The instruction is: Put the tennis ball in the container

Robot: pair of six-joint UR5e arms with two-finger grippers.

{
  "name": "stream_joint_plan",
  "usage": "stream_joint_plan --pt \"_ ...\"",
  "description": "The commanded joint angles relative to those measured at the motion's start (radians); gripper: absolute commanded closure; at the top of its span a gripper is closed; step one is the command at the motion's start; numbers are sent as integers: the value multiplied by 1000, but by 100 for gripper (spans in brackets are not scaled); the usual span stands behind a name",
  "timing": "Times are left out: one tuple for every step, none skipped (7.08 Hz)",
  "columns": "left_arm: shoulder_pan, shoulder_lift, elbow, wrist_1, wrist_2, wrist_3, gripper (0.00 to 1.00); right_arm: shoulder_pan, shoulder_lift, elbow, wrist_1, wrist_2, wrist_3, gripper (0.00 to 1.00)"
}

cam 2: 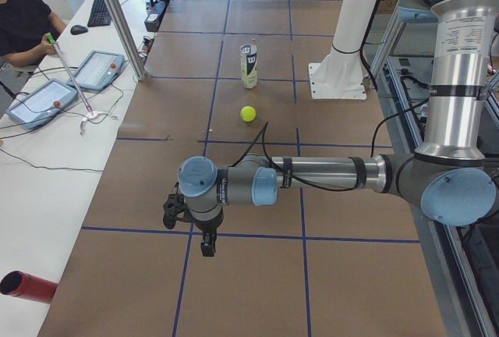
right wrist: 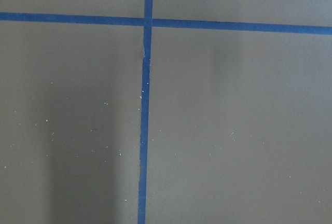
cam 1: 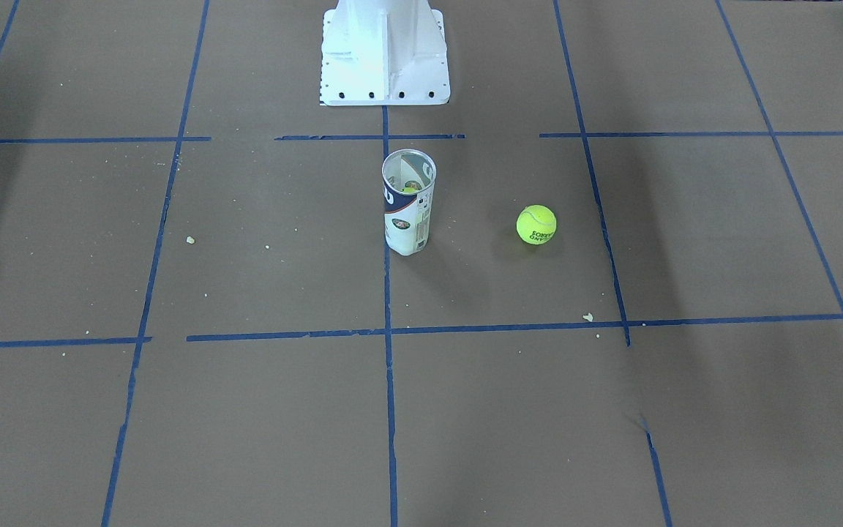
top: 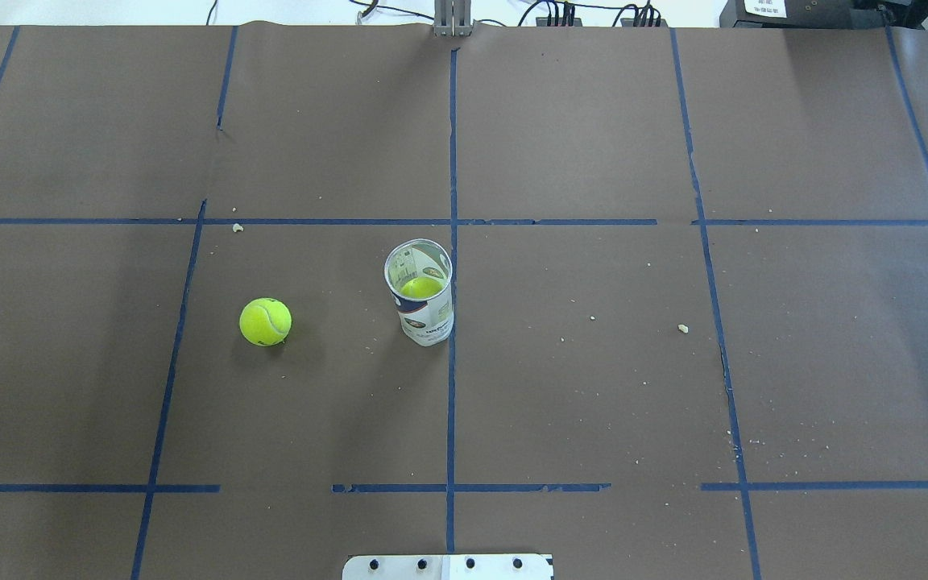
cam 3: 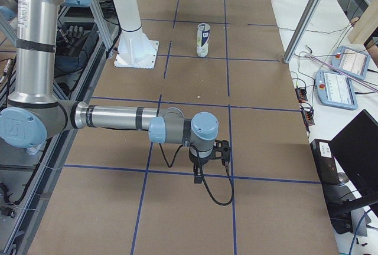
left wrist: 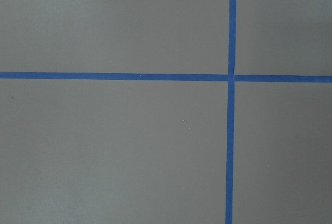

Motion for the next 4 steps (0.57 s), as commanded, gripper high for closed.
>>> stream_joint_plan --pt "1 -3 0 -2 -1 -6 0 0 0 0 0 0 0 0" --pt "3 -19 -33 -2 -1 -8 0 0 0 0 0 0 0 0" --pt "26 -47 -94 3 8 -39 0 0 0 0 0 0 0 0" --pt "88 -61 -184 6 10 -120 0 0 0 0 0 0 0 0"
